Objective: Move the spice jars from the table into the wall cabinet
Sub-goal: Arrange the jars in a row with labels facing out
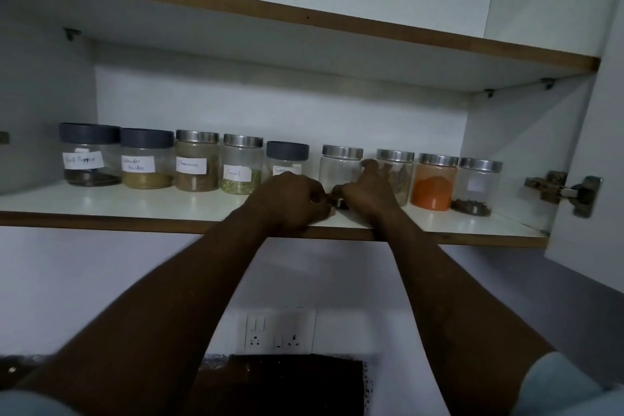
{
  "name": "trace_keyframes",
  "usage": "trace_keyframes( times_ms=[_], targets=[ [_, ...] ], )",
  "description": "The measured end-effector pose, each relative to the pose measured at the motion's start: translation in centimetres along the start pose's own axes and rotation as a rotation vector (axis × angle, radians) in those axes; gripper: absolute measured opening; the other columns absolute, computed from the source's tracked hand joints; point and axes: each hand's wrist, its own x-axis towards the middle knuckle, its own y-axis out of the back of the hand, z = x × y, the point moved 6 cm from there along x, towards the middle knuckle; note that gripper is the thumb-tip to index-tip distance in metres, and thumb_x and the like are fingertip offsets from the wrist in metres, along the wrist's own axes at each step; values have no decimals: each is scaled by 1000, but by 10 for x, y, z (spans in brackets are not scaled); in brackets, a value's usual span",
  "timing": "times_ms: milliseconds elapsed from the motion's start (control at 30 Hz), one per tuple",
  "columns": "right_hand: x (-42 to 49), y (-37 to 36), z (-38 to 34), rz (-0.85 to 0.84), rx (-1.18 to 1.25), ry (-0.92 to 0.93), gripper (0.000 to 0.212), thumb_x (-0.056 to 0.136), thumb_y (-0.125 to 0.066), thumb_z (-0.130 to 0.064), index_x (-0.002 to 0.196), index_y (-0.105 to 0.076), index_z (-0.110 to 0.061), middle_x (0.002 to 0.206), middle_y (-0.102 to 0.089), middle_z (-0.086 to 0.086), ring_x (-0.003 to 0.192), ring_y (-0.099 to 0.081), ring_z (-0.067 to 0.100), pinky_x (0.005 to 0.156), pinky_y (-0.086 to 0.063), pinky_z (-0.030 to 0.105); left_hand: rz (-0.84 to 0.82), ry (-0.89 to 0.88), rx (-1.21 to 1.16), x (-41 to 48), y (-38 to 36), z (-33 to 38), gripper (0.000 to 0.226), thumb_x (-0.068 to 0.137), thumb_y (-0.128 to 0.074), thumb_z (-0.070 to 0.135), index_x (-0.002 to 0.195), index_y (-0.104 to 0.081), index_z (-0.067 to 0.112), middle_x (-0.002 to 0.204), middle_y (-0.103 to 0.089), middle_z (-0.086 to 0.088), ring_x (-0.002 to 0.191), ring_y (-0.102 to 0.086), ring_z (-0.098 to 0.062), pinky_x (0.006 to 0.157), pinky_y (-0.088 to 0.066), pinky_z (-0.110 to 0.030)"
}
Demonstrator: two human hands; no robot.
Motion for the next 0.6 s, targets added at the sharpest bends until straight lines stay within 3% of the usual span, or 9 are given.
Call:
trace_keyframes(
  times_ms=[133, 300, 467, 533, 600],
  targets=[
    [0, 2, 0, 69, -43, -4, 106, 54, -87, -53, 140, -38, -16, 121, -54, 2, 107, -58, 23, 86, -56, 41, -8, 23, 18, 2, -3, -1, 52, 86, -59, 65, 121, -68, 28, 117, -69, -1, 98, -60, -18, 73, -42, -30],
    [7, -1, 2, -15, 46, -51, 91, 66, -80, -36, 143, -35, -17, 126, -57, 8, 105, -61, 26, 89, -58, 49, -26, 11, 71, 3, -5, -1, 58, 89, -54, 65, 120, -71, 20, 117, -71, -7, 105, -64, -25, 84, -52, -35],
    [1, 0, 1, 99, -112, 38, 94, 64, -90, -51, 137, -41, -17, 125, -58, 4, 105, -59, 22, 75, -52, 33, -13, 31, 77, 4, -6, -2, 57, 88, -53, 63, 124, -70, 22, 121, -70, -6, 109, -64, -25, 87, -51, -35],
    [2, -2, 0, 82, -132, 34, 103, 60, -91, -52, 141, -38, -17, 130, -56, 6, 112, -59, 26, 85, -55, 40, 12, 44, 70, 3, -5, -4, 57, 86, -53, 63, 125, -69, 24, 122, -70, -6, 110, -64, -25, 88, -53, -36],
    [5, -2, 1, 27, -67, 0, 98, 63, -89, -42, 143, -37, -17, 131, -58, 7, 112, -61, 28, 92, -56, 48, 55, 63, 82, 2, -4, -6, 60, 85, -52, 63, 127, -67, 23, 127, -67, -7, 114, -63, -27, 92, -53, -39]
  ],
)
